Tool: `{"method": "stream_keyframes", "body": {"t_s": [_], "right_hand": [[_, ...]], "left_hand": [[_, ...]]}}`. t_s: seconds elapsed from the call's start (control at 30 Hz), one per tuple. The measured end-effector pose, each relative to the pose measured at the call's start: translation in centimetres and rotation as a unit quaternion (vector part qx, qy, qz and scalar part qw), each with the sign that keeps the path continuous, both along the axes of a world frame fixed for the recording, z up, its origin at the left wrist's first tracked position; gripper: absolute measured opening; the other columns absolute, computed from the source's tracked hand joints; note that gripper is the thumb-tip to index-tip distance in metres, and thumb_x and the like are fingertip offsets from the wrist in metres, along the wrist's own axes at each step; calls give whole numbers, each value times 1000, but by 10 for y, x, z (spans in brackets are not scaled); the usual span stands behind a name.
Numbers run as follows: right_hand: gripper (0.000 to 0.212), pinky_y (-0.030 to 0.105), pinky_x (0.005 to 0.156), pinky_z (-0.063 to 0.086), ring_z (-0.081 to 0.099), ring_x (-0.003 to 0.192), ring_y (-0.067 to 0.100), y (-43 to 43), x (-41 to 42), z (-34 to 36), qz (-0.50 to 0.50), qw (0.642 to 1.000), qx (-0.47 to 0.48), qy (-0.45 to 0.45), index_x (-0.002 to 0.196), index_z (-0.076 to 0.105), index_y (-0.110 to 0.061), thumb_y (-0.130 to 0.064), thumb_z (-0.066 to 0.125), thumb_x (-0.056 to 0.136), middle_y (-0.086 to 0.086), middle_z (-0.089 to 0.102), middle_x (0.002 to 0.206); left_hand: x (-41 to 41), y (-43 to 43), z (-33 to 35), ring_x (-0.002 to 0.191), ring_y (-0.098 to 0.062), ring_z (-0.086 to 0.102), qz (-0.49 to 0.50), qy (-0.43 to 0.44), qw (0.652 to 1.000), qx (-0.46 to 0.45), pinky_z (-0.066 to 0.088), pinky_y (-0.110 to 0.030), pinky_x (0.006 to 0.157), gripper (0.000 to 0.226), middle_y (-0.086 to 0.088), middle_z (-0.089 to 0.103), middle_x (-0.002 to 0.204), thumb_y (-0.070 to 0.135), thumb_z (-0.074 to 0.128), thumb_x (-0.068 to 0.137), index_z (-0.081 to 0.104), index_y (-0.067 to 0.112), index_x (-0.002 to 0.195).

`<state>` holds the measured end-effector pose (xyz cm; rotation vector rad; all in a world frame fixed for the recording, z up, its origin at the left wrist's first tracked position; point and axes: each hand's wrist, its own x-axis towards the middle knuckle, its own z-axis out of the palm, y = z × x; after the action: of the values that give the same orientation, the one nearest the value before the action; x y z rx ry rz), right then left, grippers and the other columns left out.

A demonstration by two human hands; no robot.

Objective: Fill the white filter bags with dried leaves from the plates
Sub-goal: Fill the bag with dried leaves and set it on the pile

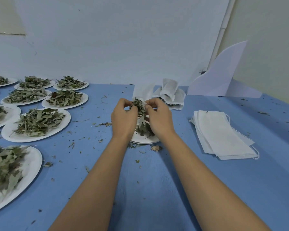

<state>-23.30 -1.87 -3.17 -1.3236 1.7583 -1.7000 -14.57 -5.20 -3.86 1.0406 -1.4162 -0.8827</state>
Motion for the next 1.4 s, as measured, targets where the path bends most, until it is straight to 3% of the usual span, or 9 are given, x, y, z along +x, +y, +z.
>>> {"method": "stream_keyframes", "body": {"t_s": [0.1, 0.2, 0.3, 0.43, 0.67, 1.0, 1.17, 1.27, 1.4], "right_hand": [[15, 43, 86, 52, 56, 78, 7, 1, -4, -1, -20, 1000, 0, 12, 85, 58, -21, -10, 53, 94, -13, 57, 80], [13, 43, 86, 52, 56, 79, 9, 1, -6, -2, -27, 1000, 2, 12, 86, 59, -18, -10, 53, 94, -12, 57, 79], [11, 40, 87, 51, 58, 85, 14, 0, -8, -1, -37, 999, 1, 13, 89, 60, -16, -8, 53, 93, -9, 57, 81], [11, 12, 71, 47, 56, 78, 5, -1, -9, -1, -46, 999, -2, 14, 88, 60, -18, -10, 53, 93, -12, 57, 80], [18, 43, 84, 55, 66, 88, 22, -1, -3, 6, -33, 996, 18, -78, 78, 61, -21, -8, 57, 89, 5, 66, 83], [15, 26, 67, 57, 66, 69, 14, 0, 8, 9, 59, 990, 24, -128, 87, 59, -9, 2, 50, 90, 5, 62, 74], [11, 28, 71, 58, 66, 71, 13, 1, -2, 7, -2, 990, 13, -141, 93, 60, -6, -1, 50, 91, 4, 64, 76], [10, 31, 73, 59, 65, 70, 12, 2, -11, 5, -43, 987, 18, -157, 93, 60, -8, -3, 52, 92, 1, 64, 75], [12, 27, 68, 58, 65, 69, 12, 1, -17, 6, -66, 982, 17, -177, 92, 60, -8, -1, 50, 91, 0, 62, 75]], "left_hand": [[0, -2, 3, 81, -27, 58, -38, 62, 995, 63, 51, -37, 80, 18, 3, 56, 75, 20, 45, 85, 58, 16, 74], [2, -2, 4, 81, -23, 61, -64, 83, 991, 86, 51, -51, 88, 31, 0, 62, 80, 41, 60, 79, 62, 10, 75], [4, -3, 0, 89, -20, 68, -89, 83, 989, 87, 54, -46, 89, 18, 2, 70, 88, 30, 79, 74, 64, 19, 73], [5, -5, -3, 83, -22, 68, -70, 42, 995, 61, 56, -39, 80, 25, 10, 66, 93, 21, 84, 68, 60, 22, 76], [2, -4, -2, 76, -10, 58, 8, -11, 1000, 8, 44, -15, 64, 31, 12, 60, 81, 19, 80, 72, 50, 22, 66], [-1, -3, 1, 76, -17, 49, 130, -22, 991, -31, 30, -25, 58, 33, 0, 62, 89, 4, 61, 76, 38, 22, 63], [1, -4, 0, 86, -14, 60, -27, -12, 1000, -1, 44, -10, 68, 22, 12, 62, 88, 13, 68, 80, 52, 23, 69], [3, -7, 2, 97, -19, 63, -132, -43, 990, 35, 51, -35, 89, 12, 6, 64, 107, 15, 63, 82, 58, 25, 80], [10, -7, 4, 79, -4, 63, -194, -109, 975, 18, 47, -10, 65, 34, 14, 60, 104, 3, 65, 77, 59, 30, 98]]}}
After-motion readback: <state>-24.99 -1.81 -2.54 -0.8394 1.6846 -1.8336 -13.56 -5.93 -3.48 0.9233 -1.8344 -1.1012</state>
